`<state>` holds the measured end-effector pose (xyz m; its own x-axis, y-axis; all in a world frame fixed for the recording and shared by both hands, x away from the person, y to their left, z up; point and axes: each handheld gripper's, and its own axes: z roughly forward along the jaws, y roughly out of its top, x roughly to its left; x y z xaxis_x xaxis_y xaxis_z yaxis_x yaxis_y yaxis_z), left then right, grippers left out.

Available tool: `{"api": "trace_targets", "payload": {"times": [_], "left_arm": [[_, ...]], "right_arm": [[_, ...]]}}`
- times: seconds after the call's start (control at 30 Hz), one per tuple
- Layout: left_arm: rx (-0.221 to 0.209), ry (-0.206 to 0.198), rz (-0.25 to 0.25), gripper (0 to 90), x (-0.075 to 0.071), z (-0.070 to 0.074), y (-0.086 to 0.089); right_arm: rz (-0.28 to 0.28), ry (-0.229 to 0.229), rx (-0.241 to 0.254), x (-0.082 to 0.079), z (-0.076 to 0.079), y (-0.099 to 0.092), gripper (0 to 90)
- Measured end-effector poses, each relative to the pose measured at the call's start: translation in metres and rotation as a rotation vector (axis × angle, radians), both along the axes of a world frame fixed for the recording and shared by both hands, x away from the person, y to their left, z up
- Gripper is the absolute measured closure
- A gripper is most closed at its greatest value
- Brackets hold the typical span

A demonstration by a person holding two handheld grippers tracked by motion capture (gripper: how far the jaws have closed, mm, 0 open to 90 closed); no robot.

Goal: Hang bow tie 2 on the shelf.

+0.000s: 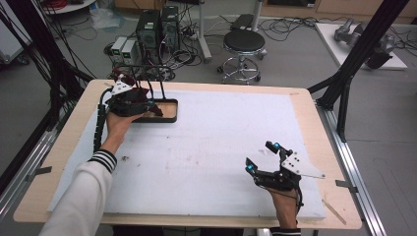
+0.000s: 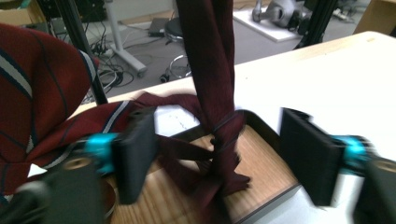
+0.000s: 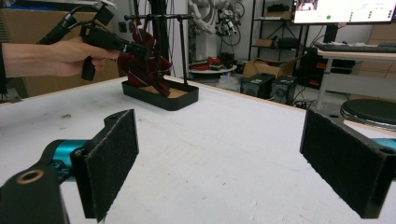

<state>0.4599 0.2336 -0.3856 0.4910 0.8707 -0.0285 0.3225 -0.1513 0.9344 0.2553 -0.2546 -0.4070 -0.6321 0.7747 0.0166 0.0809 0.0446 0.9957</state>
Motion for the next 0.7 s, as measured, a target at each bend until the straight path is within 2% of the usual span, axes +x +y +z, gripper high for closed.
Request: {"api": "trace_targets", "payload": {"times": [0.13,0.37,0.4,0.5,0.53,0.57,0.6,0.63,0.67,0.7], "left_arm": [[-0.008,-0.022,-0.007,18.6,-0.004,0.001,0.004],[-0.017,-0.067,-0.025,16.5,-0.016,0.003,0.008],[-0.012,-0.102,-0.041,16.3,-0.023,0.004,0.009],[-0.018,-0.124,-0.054,16.2,-0.031,0.005,0.01],[0.002,-0.15,-0.06,16.1,-0.041,0.006,0.011],[0.002,-0.15,-0.06,16.1,-0.041,0.006,0.011],[0.002,-0.16,-0.074,15.8,-0.05,0.008,0.012],[0.002,-0.16,-0.074,15.8,-0.05,0.008,0.012],[0.015,-0.188,-0.091,15.8,-0.064,0.011,0.013],[0.015,-0.188,-0.091,15.8,-0.064,0.011,0.013]], "right_arm": [[0.002,0.001,0.001,0.0,0.0,0.0,10.9],[0.002,-0.013,0.01,-0.001,0.001,-0.001,10.9],[0.004,-0.011,0.013,-0.002,0.001,-0.001,10.9],[0.003,-0.022,0.014,-0.002,0.0,-0.001,10.9],[-0.005,-0.027,0.019,-0.002,0.0,-0.001,10.8],[-0.005,-0.027,0.019,-0.002,0.0,-0.001,10.8],[-0.007,-0.042,0.018,-0.002,0.0,-0.001,10.9],[-0.007,-0.042,0.018,-0.002,0.0,-0.001,10.9],[-0.014,-0.049,0.022,-0.003,0.001,-0.001,10.9],[-0.019,-0.043,0.028,-0.004,0.001,0.0,10.9]]}}
